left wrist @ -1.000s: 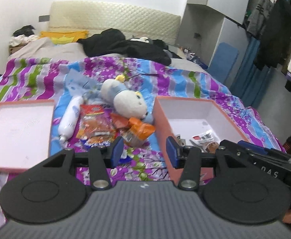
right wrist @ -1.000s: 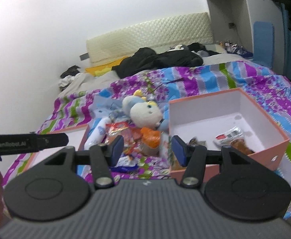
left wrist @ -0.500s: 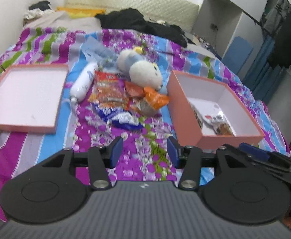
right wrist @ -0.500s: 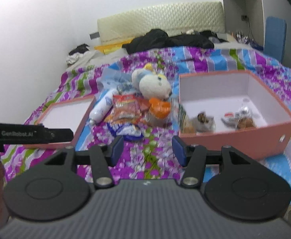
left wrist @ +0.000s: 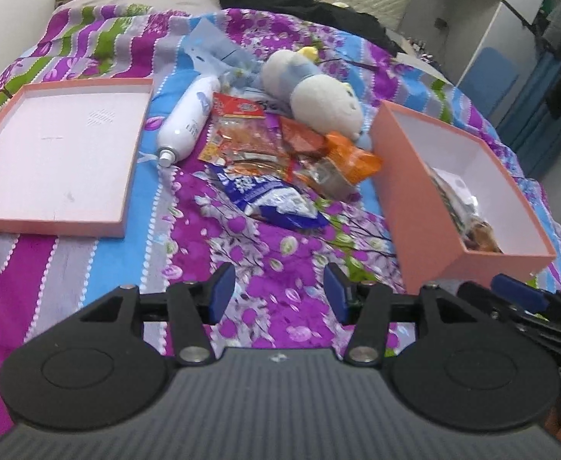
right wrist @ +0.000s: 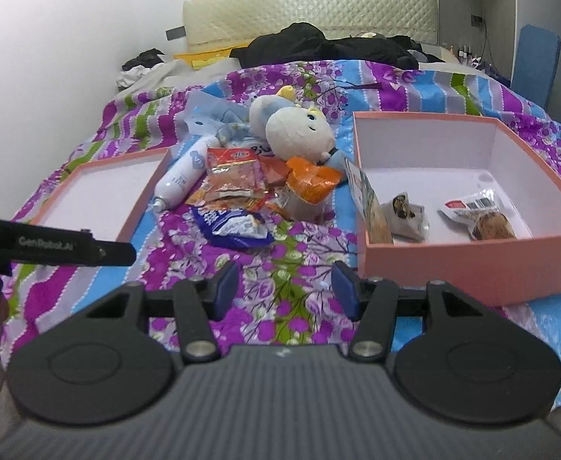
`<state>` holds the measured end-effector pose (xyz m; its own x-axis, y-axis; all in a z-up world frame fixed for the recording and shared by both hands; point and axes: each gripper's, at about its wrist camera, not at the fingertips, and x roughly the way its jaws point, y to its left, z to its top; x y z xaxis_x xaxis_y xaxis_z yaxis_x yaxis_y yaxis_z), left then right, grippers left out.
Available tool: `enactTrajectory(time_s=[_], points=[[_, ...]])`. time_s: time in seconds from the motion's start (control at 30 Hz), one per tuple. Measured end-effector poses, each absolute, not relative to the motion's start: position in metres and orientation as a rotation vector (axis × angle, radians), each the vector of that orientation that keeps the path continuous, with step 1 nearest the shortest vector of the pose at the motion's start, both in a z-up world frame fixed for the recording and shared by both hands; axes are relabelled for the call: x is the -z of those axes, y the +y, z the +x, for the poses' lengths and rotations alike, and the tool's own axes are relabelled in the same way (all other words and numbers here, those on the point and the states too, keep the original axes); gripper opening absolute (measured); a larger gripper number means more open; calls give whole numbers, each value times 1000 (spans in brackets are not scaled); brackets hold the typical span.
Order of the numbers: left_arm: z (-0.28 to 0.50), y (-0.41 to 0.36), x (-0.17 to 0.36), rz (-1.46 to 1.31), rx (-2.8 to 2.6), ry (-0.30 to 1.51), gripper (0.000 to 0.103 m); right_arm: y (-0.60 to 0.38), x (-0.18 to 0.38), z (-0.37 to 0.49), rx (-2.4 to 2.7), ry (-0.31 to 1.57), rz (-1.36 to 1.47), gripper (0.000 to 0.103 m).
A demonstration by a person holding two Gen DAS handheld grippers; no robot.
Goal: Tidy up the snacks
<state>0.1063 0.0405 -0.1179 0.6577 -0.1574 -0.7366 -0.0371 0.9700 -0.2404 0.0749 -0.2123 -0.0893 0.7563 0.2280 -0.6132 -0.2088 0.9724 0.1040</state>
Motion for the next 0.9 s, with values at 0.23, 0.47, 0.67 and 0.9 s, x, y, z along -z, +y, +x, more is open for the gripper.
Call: enactTrajectory(time_s=[0.23, 0.47, 0.67, 0.9], points=[[158, 53, 136, -231, 61, 876, 65, -188, 92, 113, -279, 691, -2, 56], [220, 74, 171, -319, 48, 926, 72, -162, 108, 157, -288, 671, -56, 55], [270, 86, 202, -392, 43, 960, 72, -146, 133, 207, -240, 669, -138, 55], [322, 83, 242, -397, 41, 1025, 72, -146, 165, 256, -187, 723, -19, 55]])
